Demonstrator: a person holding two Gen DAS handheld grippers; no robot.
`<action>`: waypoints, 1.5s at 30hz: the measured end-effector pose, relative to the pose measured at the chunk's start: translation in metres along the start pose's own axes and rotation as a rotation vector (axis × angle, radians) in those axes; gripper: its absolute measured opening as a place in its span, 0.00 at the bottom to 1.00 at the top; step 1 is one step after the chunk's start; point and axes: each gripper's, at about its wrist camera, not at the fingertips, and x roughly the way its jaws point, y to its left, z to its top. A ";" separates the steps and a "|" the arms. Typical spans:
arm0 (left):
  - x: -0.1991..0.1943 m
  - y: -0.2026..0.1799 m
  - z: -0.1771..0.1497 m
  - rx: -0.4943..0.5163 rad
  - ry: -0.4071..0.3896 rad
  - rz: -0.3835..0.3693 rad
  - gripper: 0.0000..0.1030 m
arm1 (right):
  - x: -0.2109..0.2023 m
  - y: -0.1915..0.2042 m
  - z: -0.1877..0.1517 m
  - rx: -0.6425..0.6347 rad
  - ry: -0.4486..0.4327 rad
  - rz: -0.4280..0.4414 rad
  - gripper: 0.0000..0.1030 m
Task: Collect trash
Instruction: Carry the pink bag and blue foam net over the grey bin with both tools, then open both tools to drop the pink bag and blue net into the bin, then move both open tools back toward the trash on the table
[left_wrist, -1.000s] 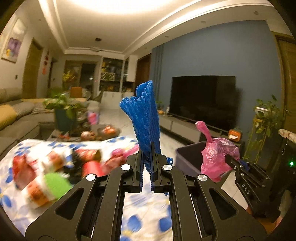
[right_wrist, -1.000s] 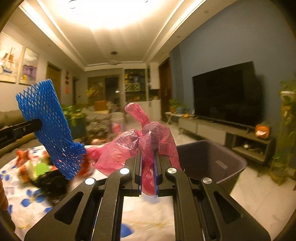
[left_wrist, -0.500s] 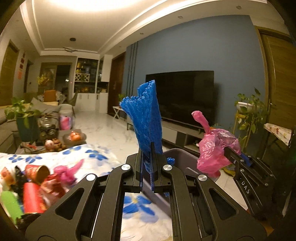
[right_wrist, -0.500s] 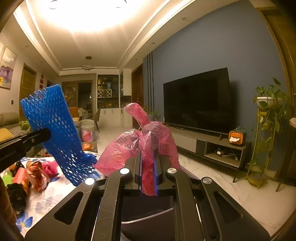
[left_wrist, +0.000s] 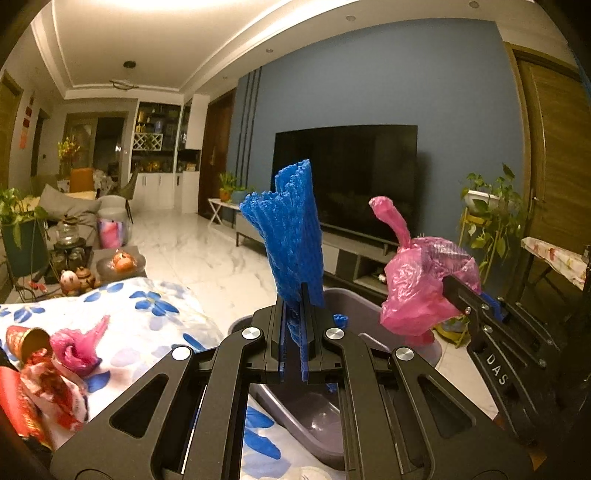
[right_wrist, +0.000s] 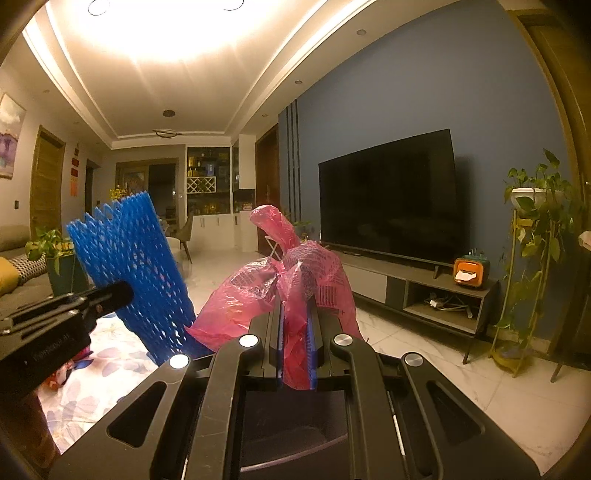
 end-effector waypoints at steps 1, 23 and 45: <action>0.002 -0.001 0.000 0.000 0.002 -0.003 0.05 | 0.000 0.003 0.001 0.000 0.002 0.000 0.10; 0.030 0.018 -0.020 -0.060 0.076 -0.034 0.60 | 0.014 0.001 -0.002 0.046 0.021 0.012 0.45; -0.118 0.077 -0.042 -0.102 -0.008 0.328 0.94 | -0.062 0.039 -0.011 0.012 0.023 0.035 0.87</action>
